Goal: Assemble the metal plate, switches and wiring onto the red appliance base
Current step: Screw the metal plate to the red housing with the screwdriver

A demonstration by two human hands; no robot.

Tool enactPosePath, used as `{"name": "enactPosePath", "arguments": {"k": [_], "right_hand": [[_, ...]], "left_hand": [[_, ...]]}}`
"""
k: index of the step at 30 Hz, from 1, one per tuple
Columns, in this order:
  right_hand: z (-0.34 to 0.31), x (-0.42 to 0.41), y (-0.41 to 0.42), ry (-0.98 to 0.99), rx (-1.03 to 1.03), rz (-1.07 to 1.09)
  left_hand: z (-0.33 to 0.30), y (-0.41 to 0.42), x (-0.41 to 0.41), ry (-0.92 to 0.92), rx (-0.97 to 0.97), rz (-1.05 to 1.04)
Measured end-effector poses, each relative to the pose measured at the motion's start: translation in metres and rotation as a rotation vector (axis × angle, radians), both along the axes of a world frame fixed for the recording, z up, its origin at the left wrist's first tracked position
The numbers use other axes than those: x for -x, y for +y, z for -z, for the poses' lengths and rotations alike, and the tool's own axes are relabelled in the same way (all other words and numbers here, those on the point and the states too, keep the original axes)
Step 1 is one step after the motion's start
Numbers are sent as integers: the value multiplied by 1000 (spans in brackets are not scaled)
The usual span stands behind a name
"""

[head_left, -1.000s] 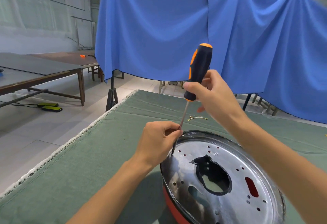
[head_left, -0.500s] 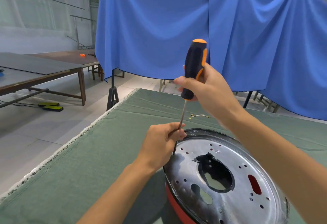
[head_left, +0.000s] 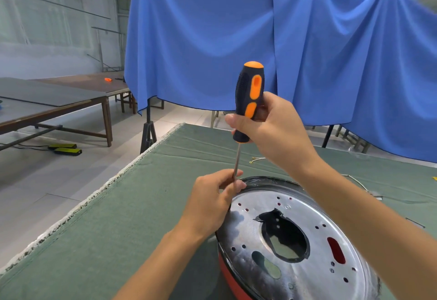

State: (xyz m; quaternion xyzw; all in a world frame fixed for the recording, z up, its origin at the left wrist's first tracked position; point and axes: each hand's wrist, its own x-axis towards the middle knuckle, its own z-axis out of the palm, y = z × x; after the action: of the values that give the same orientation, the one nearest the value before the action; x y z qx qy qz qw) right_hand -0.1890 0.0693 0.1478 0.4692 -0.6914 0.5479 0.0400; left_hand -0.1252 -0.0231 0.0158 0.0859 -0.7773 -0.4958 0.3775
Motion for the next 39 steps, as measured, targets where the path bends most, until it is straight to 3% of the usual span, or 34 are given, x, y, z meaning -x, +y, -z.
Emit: {"name": "enactPosePath", "arguments": {"k": [4,9,11,15,21,24,28,33,39], "right_hand": [[3,-3,0,53,-25,78],[-1,-2,0,7,-45,-85],[-1,0,0,59,-25,19],[1,-1,3,105,-26,185],[0,-4,8,-80,-52,-154],[2,-1,7,-35,3,-63],[5,-1,6,64,-1,125],[5,-2,8,-17,-46,-106],[11,1,10,70,-15,204]], "left_hand": [[0,3,1,76,-87,-52],[2,-1,-2,28,17,-9],[3,0,-2,24,83,-14],[3,3,-1,71,-24,-56],[5,-2,-3,23,72,-57],[6,-2,-4,5,149,-59],[6,2,-4,21,-19,-38],[7,0,-2,18,-36,-27],[6,5,-5,-33,32,-29]]}}
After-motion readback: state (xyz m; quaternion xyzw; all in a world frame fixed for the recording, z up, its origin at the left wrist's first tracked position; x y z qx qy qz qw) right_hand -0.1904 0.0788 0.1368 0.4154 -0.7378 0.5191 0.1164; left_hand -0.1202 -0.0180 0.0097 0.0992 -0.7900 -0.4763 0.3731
